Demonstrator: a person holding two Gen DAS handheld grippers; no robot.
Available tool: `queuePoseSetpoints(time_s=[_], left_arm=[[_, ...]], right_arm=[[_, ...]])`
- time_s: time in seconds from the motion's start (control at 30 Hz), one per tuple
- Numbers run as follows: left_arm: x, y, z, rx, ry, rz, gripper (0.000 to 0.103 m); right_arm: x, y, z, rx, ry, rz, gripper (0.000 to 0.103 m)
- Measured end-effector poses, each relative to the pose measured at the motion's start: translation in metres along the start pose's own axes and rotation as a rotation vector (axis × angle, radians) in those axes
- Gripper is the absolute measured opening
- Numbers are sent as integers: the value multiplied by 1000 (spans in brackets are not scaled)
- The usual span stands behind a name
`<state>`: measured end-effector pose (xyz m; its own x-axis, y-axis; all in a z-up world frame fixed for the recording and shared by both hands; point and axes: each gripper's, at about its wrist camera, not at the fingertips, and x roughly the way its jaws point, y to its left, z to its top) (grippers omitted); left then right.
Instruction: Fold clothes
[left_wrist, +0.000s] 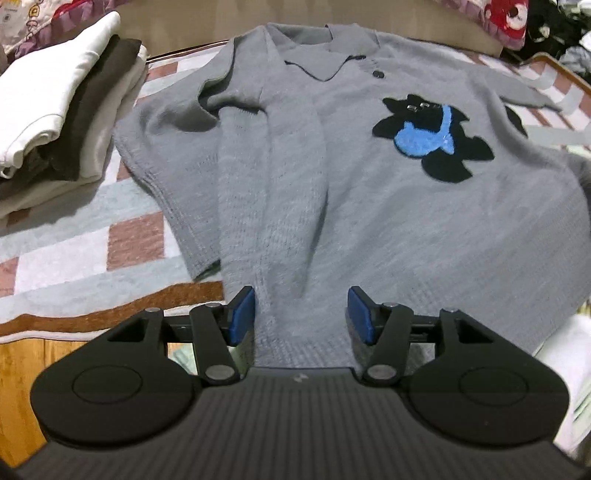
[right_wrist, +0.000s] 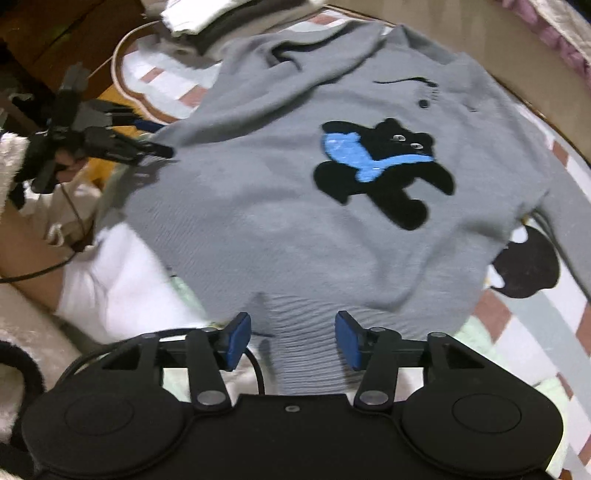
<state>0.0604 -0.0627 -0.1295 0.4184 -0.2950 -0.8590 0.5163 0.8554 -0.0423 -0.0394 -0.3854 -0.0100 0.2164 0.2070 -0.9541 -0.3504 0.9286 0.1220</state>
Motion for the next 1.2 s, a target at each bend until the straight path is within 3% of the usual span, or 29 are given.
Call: queuePoseSetpoints(time_s=[0.2, 0.27, 0.37, 0.43, 0.5, 0.63, 0.73, 0.8, 0.87, 0.9, 0.97, 1.1, 1.2], left_arm=[[-6, -6, -4, 9, -16, 12, 57], [-6, -8, -7, 14, -16, 19, 57], [-7, -6, -14, 21, 2, 59, 56], [-8, -3, -18, 25, 39, 87, 54], [-8, 1, -23, 28, 78, 116, 53], [-14, 10, -26, -12, 99, 76, 53], [-18, 17, -28, -42, 113, 44, 53], [-21, 20, -27, -66, 105, 22, 53], [-25, 24, -20, -104, 53, 3, 54], [-26, 26, -14, -122, 30, 6, 55], [-24, 31, -1, -159, -24, 25, 57], [-5, 49, 29, -253, -97, 88, 57], [15, 66, 50, -323, -123, 167, 57]], right_arm=[[20, 8, -13, 75, 28, -114, 60], [24, 15, -19, 37, -1, -167, 58], [27, 27, -29, -32, -51, -251, 11], [1, 31, -33, -31, -98, -250, 10], [-33, 40, -37, -56, -143, -311, 6], [-70, 37, -52, -57, -55, -299, 0], [-70, 26, -67, -24, 41, -260, 0], [-65, 16, -70, 31, 60, -175, 3], [-75, 9, -57, 75, -44, -89, 12], [-80, 6, -47, 86, -98, -53, 23], [-88, 1, -25, 90, -210, 15, 33], [-77, -8, 33, 55, -447, 91, 42], [-40, -31, 85, 148, -535, 193, 42]])
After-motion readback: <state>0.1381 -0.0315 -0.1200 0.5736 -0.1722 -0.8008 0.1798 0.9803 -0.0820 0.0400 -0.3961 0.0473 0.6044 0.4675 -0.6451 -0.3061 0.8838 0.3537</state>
